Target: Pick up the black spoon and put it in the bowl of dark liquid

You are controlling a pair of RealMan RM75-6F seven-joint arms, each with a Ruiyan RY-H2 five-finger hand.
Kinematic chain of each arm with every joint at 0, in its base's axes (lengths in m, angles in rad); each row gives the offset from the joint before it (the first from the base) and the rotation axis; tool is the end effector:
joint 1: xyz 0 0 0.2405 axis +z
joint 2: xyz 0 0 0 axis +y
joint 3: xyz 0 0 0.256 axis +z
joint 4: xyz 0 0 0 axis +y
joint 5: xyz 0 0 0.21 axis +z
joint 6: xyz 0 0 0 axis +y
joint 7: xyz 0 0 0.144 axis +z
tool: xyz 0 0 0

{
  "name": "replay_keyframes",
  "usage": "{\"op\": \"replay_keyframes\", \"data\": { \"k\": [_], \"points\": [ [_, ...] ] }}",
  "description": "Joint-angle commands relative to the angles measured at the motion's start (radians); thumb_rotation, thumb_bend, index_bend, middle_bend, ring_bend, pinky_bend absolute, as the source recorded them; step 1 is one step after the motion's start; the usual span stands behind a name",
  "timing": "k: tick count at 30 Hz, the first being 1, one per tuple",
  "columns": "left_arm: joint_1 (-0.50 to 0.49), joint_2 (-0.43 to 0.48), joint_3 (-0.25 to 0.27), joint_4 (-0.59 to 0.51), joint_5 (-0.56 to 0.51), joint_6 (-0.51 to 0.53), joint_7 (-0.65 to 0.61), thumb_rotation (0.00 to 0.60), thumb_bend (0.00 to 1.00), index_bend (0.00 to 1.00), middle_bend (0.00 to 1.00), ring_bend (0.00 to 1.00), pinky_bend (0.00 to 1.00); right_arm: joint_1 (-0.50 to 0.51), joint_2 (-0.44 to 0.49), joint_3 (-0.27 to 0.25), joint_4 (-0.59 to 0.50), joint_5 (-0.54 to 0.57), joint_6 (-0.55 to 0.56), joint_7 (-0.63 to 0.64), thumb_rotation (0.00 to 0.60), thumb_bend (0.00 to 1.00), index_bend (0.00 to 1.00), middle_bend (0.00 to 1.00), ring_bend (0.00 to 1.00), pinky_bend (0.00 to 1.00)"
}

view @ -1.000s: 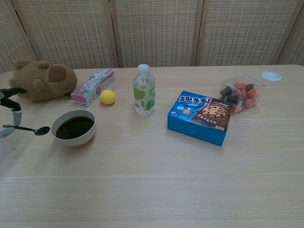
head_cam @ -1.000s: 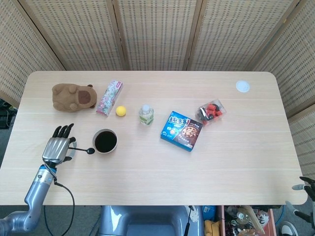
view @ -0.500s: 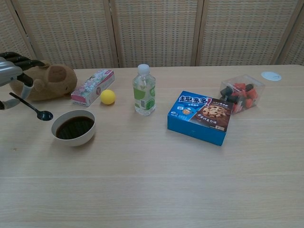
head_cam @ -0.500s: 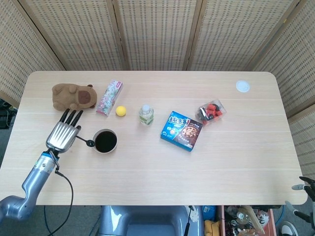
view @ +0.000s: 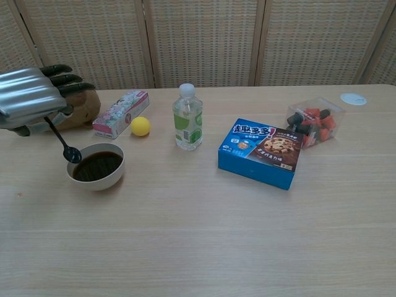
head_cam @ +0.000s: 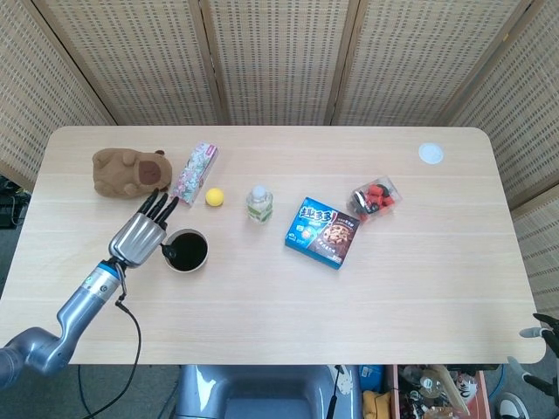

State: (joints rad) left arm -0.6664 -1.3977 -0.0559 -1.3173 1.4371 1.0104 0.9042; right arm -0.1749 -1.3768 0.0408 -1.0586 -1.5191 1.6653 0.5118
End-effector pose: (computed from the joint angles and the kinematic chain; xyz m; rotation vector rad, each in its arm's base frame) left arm -0.2180 0.3444 0.0375 -1.9853 0.1028 -0.3462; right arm -0.4034 -0.0809 0.1511 1.0923 -1.0344 1.0022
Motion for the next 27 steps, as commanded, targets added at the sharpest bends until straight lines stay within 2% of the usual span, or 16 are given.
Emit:
{"op": "replay_keyframes", "data": {
  "k": [1,8,27],
  "points": [
    [-0.033,-0.031,0.014,0.03,0.037,-0.008,0.075,0.6,0.46,0.57,0.0,0.0,0.0,-0.001,-0.001,0.001,0.002,0.001,0.001,0.002,0.6,0.3,0.47,0.34,0.22,0.31],
    [-0.073,-0.07,0.039,0.095,0.102,-0.022,0.164,0.6,0.47,0.57,0.0,0.0,0.0,-0.004,-0.007,0.001,0.014,0.006,-0.002,0.013,0.6,0.3,0.47,0.34,0.22,0.31],
    [-0.092,-0.187,0.043,0.165,0.101,-0.033,0.261,0.6,0.47,0.57,0.0,0.0,0.0,-0.012,-0.016,0.009,0.044,0.02,-0.002,0.038,0.6,0.3,0.47,0.34,0.22,0.31]
  ]
}}
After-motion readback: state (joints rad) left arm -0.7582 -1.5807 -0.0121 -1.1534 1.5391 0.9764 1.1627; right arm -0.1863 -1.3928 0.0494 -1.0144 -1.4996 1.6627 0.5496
